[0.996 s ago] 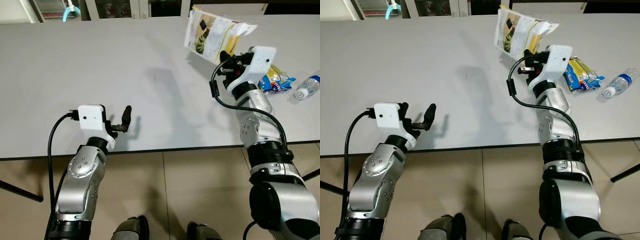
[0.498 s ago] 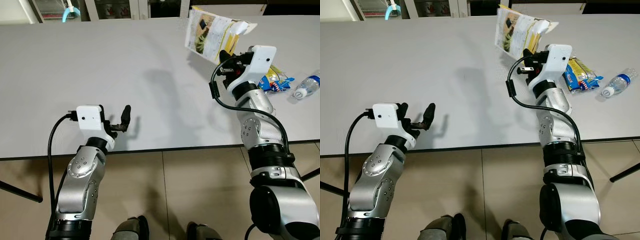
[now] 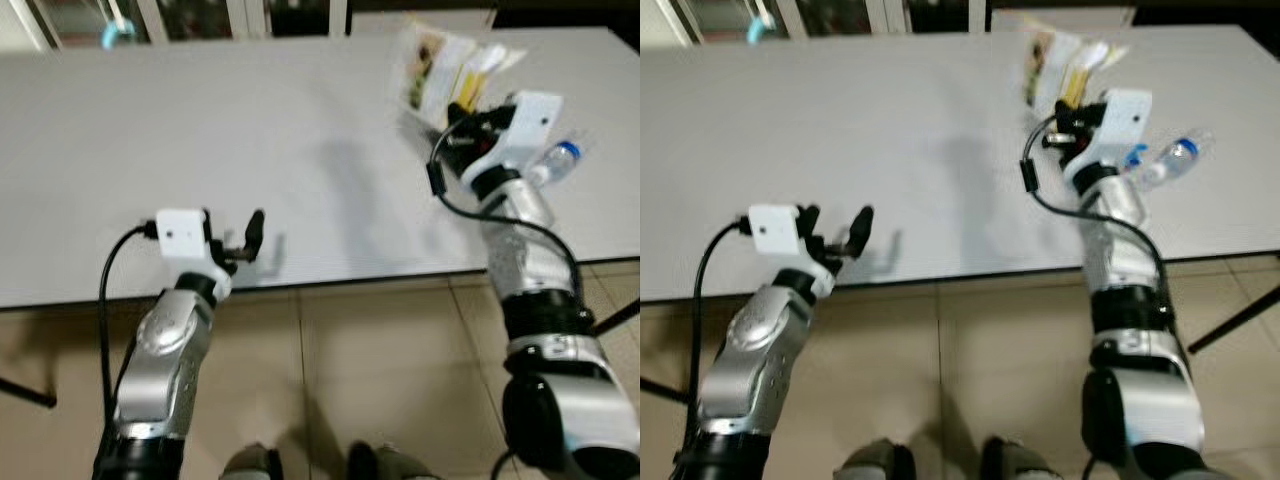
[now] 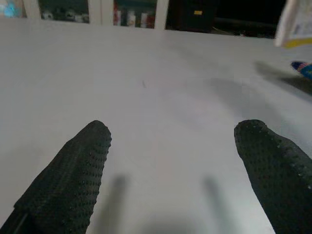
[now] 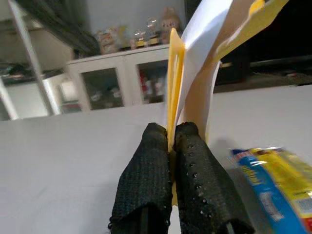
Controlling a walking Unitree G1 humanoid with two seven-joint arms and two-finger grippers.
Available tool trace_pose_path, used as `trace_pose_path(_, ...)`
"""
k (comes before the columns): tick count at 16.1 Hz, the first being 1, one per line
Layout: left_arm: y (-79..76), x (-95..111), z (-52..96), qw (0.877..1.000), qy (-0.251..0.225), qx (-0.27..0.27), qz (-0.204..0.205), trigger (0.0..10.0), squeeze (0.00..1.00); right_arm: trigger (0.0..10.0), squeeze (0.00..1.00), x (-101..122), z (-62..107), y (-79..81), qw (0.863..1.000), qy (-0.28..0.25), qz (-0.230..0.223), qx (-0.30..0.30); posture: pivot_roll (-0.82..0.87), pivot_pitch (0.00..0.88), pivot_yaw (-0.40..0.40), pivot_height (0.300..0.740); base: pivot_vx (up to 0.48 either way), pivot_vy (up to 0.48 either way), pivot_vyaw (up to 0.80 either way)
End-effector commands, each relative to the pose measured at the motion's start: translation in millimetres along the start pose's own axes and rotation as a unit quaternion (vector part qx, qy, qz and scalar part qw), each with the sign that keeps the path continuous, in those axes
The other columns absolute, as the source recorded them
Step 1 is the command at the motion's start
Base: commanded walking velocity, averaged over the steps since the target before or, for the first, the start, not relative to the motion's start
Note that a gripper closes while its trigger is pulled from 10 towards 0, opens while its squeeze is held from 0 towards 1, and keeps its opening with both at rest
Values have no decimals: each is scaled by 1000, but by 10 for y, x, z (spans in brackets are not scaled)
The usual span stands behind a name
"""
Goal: Picking trash to rubbish bin
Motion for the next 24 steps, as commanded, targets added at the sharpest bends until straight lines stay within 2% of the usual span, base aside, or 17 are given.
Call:
trace_pose_path(1,-1,-7,7,1000,0,-1,6,10000,0,10000,0,20,17,-19,1000,-3,-1,-2,-37,119,52,740,0,-465,0)
trace_pose_path(15,23,-17,-4,1000,1,3,6,10000,0,10000,0,34,4,-15,1000,-1,1,-1,-39,117,48,740,0,-461,0)
trace_pose_path(22,84,17,-14,999,-10,13,34,10000,0,10000,0,34,-2,-10,1000,-1,3,1,-40,111,49,740,0,0,0)
trace_pose_path(24,95,18,-17,999,-11,13,32,10000,0,10000,0,32,-2,-11,1000,-1,3,0,-40,109,50,740,296,0,0)
Point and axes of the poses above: a point about 5 cm out from each wrist's last joint towards the gripper, its own z axis pointing back from the gripper into the wrist, its own x axis along the axis of the wrist's last joint, y = z × x, the point moved 4 cm from there along -z, pointing out of the wrist towards the gripper, and after that the axes turned 9 degrees about -z, right-handed, at the moved point
